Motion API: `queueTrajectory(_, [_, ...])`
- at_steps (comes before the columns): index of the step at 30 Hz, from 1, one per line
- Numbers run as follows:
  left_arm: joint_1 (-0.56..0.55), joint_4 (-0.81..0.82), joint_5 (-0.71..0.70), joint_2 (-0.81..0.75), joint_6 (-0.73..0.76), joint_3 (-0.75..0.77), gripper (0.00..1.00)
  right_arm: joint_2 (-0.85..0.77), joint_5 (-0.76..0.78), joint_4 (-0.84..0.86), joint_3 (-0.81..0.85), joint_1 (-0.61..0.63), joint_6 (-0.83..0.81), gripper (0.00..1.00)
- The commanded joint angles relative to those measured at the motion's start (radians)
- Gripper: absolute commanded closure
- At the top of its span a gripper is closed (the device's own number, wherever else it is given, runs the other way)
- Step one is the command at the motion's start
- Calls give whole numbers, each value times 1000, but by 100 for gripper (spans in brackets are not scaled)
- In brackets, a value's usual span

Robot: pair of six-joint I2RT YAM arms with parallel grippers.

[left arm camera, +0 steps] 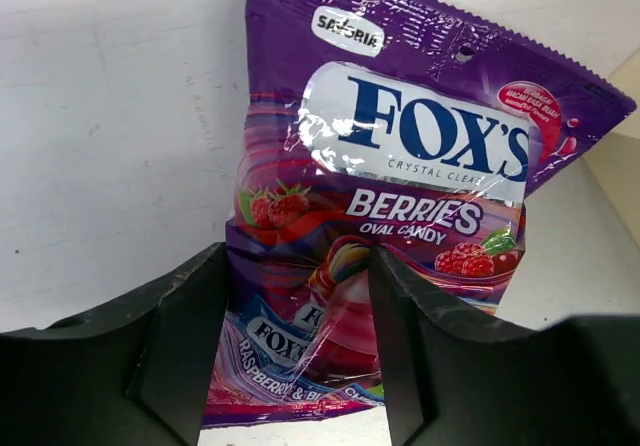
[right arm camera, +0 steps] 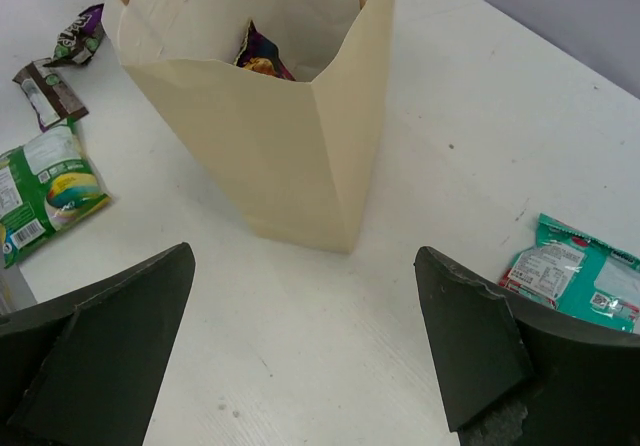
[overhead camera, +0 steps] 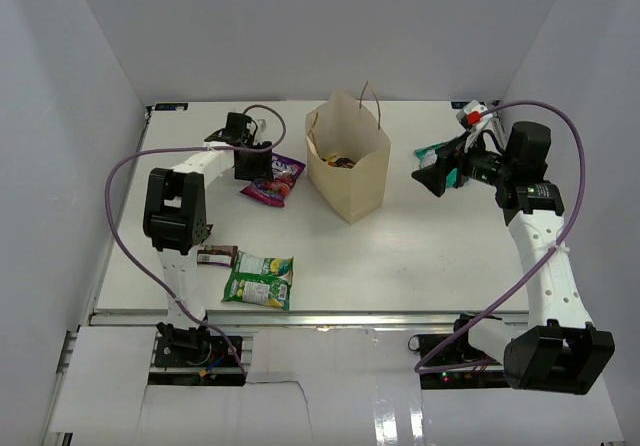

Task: Place the snacks into the paper bag

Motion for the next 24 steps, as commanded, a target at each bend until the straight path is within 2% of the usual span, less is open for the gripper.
queueTrajectory(1, [-13,-26,16,-17,60,-11,35,-47,-23,-26,-28,-15,-45,4])
queueTrajectory(5, [-15,-18,36,-81,33,-57,78,-51,-17,-28,-65,-19,-47,4])
queueTrajectory(6, [-15,-13,27,-106,19,-70,94,-51,-13,-28,-79,-21,-51,4])
queueTrajectory(9, [1,37,36,-283,-59,-168,98,-56,-3,-28,-105,-25,-64,4])
queueTrajectory(10, [7,54,36,-284,-60,-169,98,-56,-3,-28,-110,-27,-67,4])
queueTrajectory(12, [22,80,65,-420,-125,-233,98,-59,2,-26,-117,-28,-74,4])
queueTrajectory(17, [53,278,137,-740,-298,-363,99,-62,13,-25,-145,-33,-79,4])
queueTrajectory(20, [53,439,181,-822,-352,-388,98,-61,16,-20,-157,-33,-81,4])
queueTrajectory(24, [54,502,241,-841,-377,-305,98,-65,22,-15,-165,-33,-87,4])
